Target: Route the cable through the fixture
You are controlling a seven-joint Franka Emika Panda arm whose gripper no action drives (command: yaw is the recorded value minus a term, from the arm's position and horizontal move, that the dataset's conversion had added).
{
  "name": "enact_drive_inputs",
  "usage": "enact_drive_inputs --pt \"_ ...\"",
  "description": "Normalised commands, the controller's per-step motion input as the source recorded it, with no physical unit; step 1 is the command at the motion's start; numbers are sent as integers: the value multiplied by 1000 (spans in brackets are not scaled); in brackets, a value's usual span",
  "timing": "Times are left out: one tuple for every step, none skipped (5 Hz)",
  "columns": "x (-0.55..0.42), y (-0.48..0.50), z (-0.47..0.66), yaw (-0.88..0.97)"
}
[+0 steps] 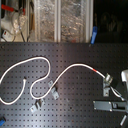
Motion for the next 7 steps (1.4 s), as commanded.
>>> enact_drive_inputs --pt "-38 11 45 0" --pt "-2 7 14 0" --pt "-105 -106 377 91" --pt "-192 -108 449 129" --pt "-289 -71 391 469" --pt "-304 -17 309 609" --pt "-1 -14 0 -3"
